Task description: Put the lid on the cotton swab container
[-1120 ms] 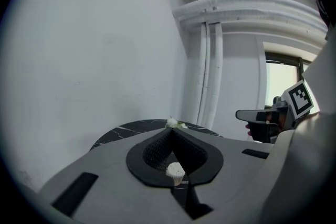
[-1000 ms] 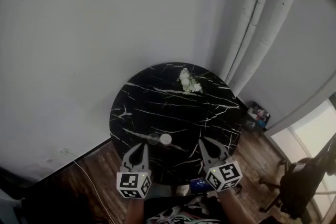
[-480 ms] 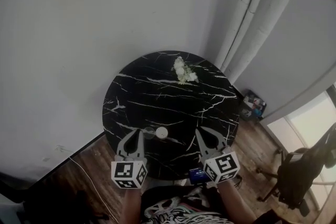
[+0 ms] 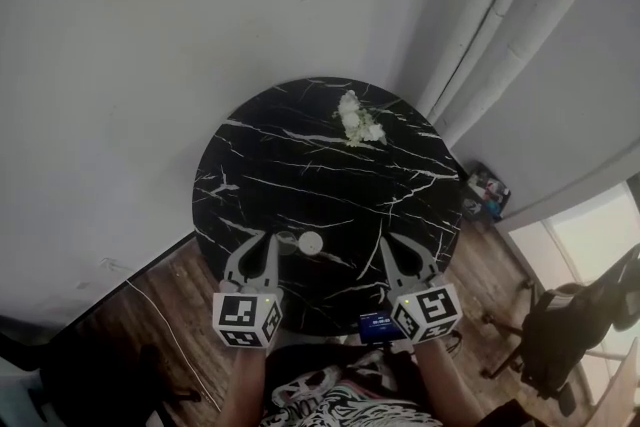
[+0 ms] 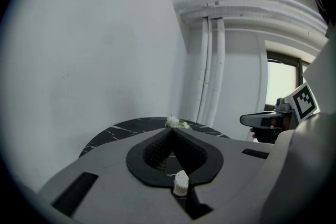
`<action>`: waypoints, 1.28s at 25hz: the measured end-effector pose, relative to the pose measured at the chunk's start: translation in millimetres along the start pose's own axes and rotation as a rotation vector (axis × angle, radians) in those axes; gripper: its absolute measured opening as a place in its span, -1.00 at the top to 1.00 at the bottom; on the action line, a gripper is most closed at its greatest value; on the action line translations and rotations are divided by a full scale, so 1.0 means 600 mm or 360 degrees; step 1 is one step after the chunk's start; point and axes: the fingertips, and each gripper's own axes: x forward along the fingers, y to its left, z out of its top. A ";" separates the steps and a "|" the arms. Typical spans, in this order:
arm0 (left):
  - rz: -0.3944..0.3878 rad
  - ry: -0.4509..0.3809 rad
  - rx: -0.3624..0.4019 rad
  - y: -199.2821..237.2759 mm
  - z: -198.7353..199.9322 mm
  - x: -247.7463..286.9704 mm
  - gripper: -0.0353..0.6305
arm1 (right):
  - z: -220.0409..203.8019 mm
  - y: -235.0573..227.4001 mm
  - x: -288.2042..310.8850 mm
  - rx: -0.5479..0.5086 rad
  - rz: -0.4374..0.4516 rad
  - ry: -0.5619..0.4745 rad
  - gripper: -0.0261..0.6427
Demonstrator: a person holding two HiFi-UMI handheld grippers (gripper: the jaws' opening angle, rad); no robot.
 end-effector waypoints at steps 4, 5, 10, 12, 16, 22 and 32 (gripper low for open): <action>0.0032 0.0039 -0.0031 0.021 -0.018 0.001 0.85 | -0.006 0.005 0.016 -0.0010 0.0025 0.0036 0.87; 0.0038 0.0050 -0.0042 0.026 -0.024 0.001 0.85 | -0.009 0.008 0.020 -0.0015 0.0035 0.0049 0.87; 0.0054 0.0099 -0.0107 0.048 -0.056 0.008 0.85 | -0.033 0.027 0.046 -0.0037 0.0086 0.0121 0.87; 0.0053 0.0126 -0.0110 0.052 -0.069 0.011 0.85 | -0.043 0.038 0.055 -0.0067 0.0115 0.0152 0.87; 0.0036 0.0154 -0.0117 0.058 -0.087 0.017 0.85 | -0.067 0.058 0.070 -0.0091 0.0190 0.0214 0.87; 0.0009 0.0212 -0.0157 0.067 -0.122 0.022 0.85 | -0.101 0.071 0.088 -0.0089 0.0217 0.0307 0.87; -0.0014 0.0296 -0.0213 0.075 -0.170 0.033 0.85 | -0.159 0.083 0.117 -0.0133 0.0264 0.0459 0.87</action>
